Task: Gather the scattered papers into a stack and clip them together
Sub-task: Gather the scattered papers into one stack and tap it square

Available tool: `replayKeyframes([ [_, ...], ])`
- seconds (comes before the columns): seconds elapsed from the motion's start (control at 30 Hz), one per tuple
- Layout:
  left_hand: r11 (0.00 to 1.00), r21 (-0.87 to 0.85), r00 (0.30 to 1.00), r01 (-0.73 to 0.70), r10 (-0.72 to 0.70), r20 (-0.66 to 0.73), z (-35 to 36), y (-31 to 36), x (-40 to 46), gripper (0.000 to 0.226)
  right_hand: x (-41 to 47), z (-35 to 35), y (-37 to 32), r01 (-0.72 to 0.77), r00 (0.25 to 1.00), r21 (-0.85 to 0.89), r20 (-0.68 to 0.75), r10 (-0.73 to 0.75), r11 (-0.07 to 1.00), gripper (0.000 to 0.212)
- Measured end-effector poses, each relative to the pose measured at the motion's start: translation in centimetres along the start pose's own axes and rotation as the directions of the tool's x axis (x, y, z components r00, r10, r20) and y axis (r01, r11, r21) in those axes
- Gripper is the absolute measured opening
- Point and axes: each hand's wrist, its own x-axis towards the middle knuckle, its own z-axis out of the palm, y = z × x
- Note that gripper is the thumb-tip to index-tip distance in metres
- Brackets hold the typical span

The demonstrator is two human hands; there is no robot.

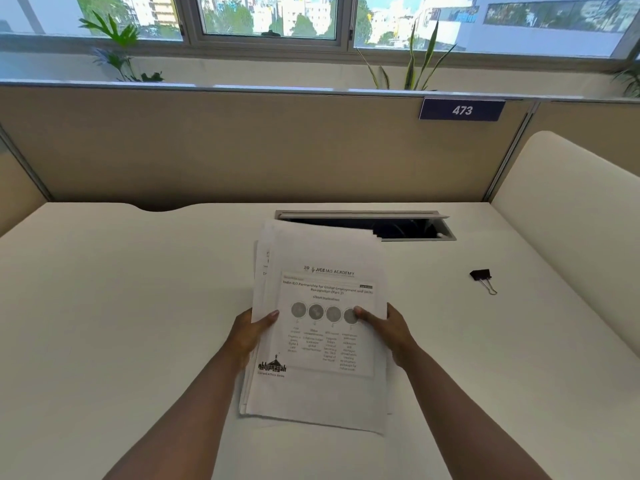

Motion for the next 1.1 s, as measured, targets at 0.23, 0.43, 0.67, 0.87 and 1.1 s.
replayKeyframes([
  [0.23, 0.983, -0.017, 0.977, -0.185, 0.186, 0.101, 2.9, 4.0, -0.8, 0.021, -0.6, 0.2, -2.0, 0.236, 0.952, 0.079, -0.219, -0.214, 0.969, 0.01],
  [0.43, 0.948, -0.095, 0.931, -0.303, 0.316, 0.181, 5.6, 7.7, -2.4, 0.021, -1.8, 0.6, -5.8, 0.455, 0.845, 0.113, -0.369, -0.388, 0.883, 0.014],
  [0.67, 0.892, -0.088, 0.896, -0.443, 0.444, -0.018, 5.9, 8.3, -2.5, 0.015, -2.4, 0.5, -5.9, 0.552, 0.793, 0.121, -0.383, -0.475, 0.825, 0.014],
  [0.87, 0.85, -0.083, 0.853, -0.521, 0.516, -0.071, 5.2, 8.7, -1.9, 0.019, -2.3, -0.2, -5.4, 0.593, 0.765, 0.09, -0.373, -0.525, 0.8, 0.028],
  [1.1, 0.896, -0.093, 0.888, -0.434, 0.443, 0.124, 4.6, 8.1, -1.5, 0.025, -2.2, -1.1, -6.1, 0.573, 0.81, 0.116, -0.231, -0.539, 0.811, 0.04],
])
